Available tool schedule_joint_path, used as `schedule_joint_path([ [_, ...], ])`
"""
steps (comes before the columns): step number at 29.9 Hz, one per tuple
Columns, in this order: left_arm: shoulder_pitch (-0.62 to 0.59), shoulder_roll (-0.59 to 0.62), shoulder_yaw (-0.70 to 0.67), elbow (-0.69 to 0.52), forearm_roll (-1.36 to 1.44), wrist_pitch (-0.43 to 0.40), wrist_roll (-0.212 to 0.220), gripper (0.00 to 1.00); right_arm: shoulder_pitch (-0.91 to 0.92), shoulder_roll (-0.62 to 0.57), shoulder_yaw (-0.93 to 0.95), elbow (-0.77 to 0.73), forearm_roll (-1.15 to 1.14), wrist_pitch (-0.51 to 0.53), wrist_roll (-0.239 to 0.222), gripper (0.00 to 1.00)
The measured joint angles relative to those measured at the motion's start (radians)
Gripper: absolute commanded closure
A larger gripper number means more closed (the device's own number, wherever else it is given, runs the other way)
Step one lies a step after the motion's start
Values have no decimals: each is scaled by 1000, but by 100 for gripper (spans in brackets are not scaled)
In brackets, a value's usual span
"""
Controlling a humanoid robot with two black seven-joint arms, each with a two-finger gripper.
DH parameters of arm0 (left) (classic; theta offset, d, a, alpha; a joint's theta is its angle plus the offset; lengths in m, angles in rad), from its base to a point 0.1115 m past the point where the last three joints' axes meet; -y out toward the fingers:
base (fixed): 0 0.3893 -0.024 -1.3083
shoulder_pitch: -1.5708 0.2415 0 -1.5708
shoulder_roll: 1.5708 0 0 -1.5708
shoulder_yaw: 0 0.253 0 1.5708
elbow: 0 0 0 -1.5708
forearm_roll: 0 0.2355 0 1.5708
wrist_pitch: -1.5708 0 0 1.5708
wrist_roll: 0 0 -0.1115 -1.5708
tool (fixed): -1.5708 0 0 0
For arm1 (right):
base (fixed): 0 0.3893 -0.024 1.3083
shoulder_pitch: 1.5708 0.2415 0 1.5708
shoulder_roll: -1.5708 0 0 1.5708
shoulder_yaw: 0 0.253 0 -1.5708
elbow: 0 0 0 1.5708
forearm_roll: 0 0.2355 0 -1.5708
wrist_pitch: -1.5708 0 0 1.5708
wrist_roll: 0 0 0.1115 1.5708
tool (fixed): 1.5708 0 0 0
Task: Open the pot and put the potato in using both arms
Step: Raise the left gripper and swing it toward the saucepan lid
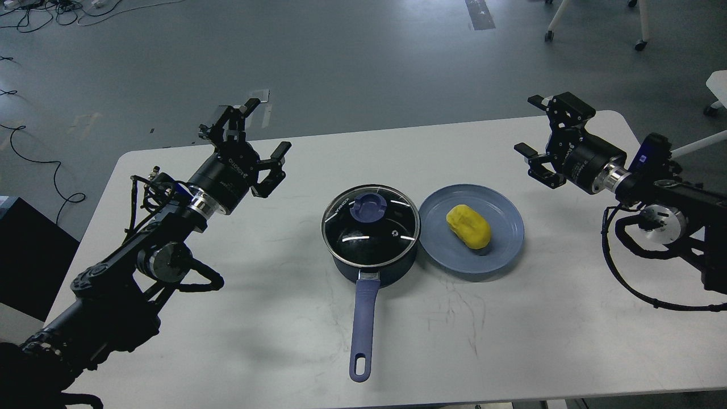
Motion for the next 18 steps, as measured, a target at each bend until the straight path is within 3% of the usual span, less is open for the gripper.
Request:
schedule_joint_path([
  [12,-14,20,-4,0,-2,-11,3,2,-5,1,0,0,0,-3,0,1],
  [18,-110,92,-2,-26,56,-18,-42,2,-5,-6,-3,1,0,2,0,0],
])
